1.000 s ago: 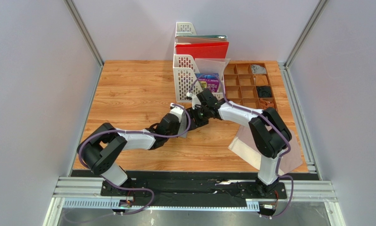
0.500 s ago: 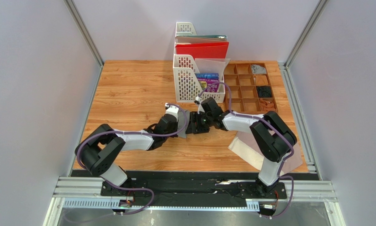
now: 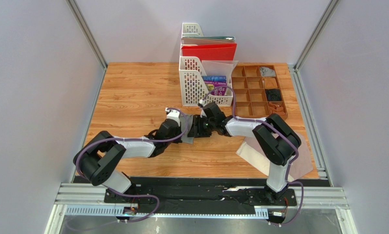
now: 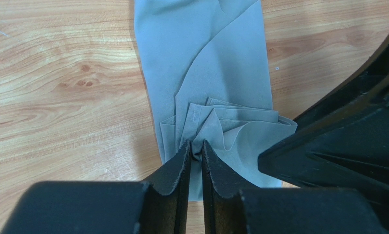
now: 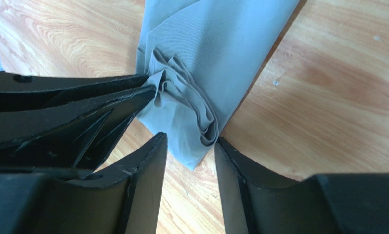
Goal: Roll the underwear
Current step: Roll the underwear at the center of the board.
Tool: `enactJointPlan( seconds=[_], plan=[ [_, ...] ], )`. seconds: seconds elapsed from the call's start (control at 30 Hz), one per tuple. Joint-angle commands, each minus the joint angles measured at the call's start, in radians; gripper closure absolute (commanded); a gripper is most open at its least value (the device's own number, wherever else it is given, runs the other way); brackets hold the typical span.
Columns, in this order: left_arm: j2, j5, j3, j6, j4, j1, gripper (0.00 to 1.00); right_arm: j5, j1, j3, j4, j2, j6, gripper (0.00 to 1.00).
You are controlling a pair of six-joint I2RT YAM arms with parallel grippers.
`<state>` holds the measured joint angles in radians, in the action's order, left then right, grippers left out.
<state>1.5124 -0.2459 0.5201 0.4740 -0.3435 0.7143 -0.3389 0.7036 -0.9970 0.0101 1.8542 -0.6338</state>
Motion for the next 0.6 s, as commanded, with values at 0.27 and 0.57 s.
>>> enactJointPlan(
  seconds=[0.27,0.57],
  plan=[
    [-0.058,0.028,-0.048,0.064,0.007,-0.015,0.77,0.11,0.017,-0.057,-0.07,0.048,0.022,0.95],
    [-0.228,0.06,-0.066,0.11,0.107,-0.015,0.45,0.153,0.033,-0.066,-0.13,0.02,0.06,1.0]
  ],
)
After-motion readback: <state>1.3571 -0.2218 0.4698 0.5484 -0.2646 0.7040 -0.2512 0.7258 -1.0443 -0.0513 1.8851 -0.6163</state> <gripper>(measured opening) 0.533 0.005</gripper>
